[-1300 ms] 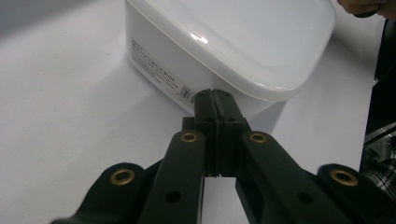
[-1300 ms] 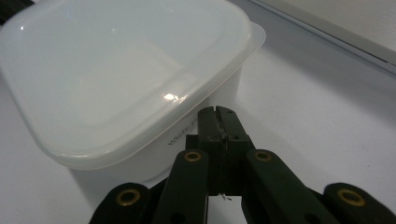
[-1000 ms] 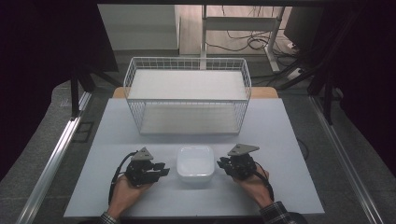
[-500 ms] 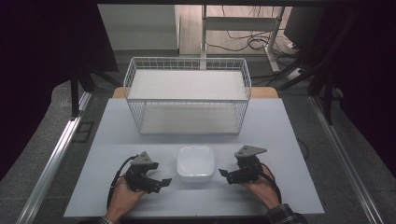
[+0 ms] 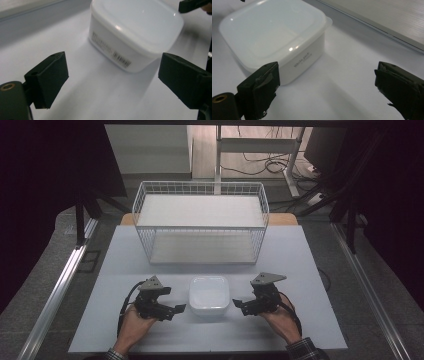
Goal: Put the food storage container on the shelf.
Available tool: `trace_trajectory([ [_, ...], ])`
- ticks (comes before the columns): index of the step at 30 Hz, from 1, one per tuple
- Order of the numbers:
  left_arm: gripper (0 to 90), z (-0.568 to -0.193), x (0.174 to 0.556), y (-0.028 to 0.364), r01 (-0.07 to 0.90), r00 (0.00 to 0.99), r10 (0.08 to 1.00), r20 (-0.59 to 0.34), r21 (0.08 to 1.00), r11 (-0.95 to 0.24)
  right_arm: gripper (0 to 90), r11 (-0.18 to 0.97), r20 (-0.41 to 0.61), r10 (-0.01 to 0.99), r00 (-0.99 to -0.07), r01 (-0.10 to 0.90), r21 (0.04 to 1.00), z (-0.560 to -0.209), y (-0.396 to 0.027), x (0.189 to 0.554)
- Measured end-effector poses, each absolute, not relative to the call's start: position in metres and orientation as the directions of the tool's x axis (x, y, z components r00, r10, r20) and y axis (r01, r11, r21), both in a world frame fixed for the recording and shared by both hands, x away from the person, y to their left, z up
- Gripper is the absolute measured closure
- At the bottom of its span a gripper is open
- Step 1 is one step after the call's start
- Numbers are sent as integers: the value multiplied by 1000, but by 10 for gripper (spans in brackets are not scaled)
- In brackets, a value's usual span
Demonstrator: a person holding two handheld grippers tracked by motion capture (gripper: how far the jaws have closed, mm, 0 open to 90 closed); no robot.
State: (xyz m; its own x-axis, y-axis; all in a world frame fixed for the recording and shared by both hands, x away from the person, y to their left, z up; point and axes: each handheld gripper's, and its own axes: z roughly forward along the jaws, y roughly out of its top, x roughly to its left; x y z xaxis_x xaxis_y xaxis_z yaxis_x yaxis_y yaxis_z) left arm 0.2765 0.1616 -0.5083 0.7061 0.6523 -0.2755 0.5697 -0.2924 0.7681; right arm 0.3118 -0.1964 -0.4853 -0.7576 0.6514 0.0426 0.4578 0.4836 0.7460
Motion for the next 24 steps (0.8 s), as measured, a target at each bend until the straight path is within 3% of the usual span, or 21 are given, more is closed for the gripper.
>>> trace_trajectory([
  [12, 91, -494, 289, 137, 553, 738, 621, -262, 762, -336, 22, 456, 99, 640, -762, 481, 749, -468, -175, 317],
  [24, 149, -499, 308, 119, 554, 752, 601, -273, 755, -351, 152, 486, 140, 614, -777, 512, 709, -469, -147, 329],
])
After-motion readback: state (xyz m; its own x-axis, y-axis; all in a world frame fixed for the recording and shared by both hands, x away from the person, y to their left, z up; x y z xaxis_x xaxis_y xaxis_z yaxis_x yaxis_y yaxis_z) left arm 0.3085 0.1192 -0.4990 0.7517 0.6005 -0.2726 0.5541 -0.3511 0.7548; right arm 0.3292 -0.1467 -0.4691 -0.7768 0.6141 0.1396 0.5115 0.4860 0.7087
